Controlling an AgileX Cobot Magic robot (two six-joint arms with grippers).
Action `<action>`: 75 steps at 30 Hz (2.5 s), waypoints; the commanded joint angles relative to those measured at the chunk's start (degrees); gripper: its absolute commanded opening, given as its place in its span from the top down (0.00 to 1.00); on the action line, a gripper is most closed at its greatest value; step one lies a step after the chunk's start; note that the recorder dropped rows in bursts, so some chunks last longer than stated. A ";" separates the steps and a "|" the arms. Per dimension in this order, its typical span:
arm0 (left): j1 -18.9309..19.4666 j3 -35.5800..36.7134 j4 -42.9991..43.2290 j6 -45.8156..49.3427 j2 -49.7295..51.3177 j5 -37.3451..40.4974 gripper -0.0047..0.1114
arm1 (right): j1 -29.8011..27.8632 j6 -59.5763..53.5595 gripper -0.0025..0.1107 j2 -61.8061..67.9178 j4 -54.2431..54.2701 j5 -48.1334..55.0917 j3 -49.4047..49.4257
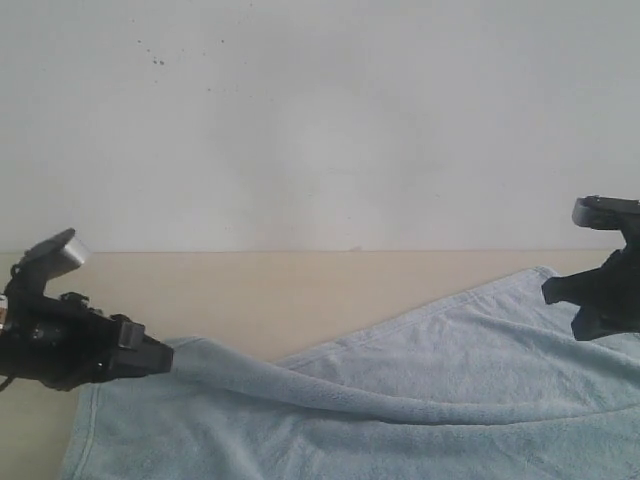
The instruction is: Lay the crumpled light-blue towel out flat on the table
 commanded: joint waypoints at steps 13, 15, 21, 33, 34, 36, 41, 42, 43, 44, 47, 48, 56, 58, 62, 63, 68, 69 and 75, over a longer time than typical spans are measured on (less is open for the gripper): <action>6.82 19.66 -0.44 -0.69 -12.74 6.92 0.40 | -0.01 -0.90 0.98 -8.50 3.68 -0.23 5.42; 6.82 21.24 -0.44 -0.69 -12.74 7.89 0.40 | -0.01 -0.90 0.98 -8.94 3.68 -0.10 5.42; 6.82 22.84 -0.44 -0.69 -12.74 12.48 0.40 | -0.01 -4.02 0.98 -9.04 7.80 -0.10 5.42; 6.70 20.79 -0.44 0.55 -5.97 11.45 0.41 | -0.01 -5.86 0.98 -9.04 9.62 -1.03 5.42; 6.70 19.71 -0.44 0.71 -5.11 11.30 0.41 | -0.01 -6.14 0.98 -9.04 9.62 -1.14 5.42; 6.70 19.03 -0.44 0.71 -4.23 11.30 0.41 | -0.01 -6.12 0.98 -9.04 9.62 -1.58 5.42; 6.70 18.22 -1.18 2.30 -1.06 10.12 0.41 | -0.01 -6.16 0.98 -9.04 9.62 -2.46 5.42; 6.70 18.22 -2.57 3.81 -0.44 9.98 0.41 | -0.01 -6.16 0.98 -9.04 9.62 -2.46 5.42; 6.70 18.22 -6.16 6.91 0.55 8.96 0.41 | -0.01 -6.16 0.98 -9.04 9.62 -2.46 5.42; 6.70 18.22 -7.63 8.42 1.07 8.67 0.41 | -0.01 -6.27 0.98 -9.04 9.62 -2.47 5.42; 6.70 18.22 -11.97 12.33 2.97 8.18 0.41 | -0.01 -6.27 0.98 -9.04 9.62 -2.47 5.42; 6.70 18.22 -12.96 13.27 3.26 7.77 0.41 | -0.01 -6.27 0.98 -9.04 9.62 -2.47 5.42; 6.70 18.22 -17.08 17.15 3.69 6.42 0.46 | -0.01 -6.27 0.98 -9.04 9.62 -2.47 5.42; 6.70 18.22 -18.43 18.29 3.69 6.28 0.46 | -0.01 -6.27 0.98 -9.04 9.62 -2.47 5.42; 6.40 18.22 -19.02 19.27 3.69 6.01 0.60 | -0.01 -6.27 0.98 -9.04 9.62 -2.47 5.42; 5.99 18.22 -19.02 19.50 3.69 6.01 0.64 | -0.01 -6.26 0.98 -9.04 9.62 -2.58 5.42; 1.54 16.97 -21.36 20.82 4.93 8.96 0.65 | -0.01 -6.26 0.98 -9.04 9.62 -2.44 5.42; 0.66 16.57 -21.36 20.70 5.74 9.81 0.67 | -0.01 -6.26 0.98 -9.04 9.62 -2.26 5.42; -0.42 16.29 -15.15 14.80 6.16 19.56 0.93 | -0.01 -6.26 0.98 -9.04 9.62 -1.29 5.42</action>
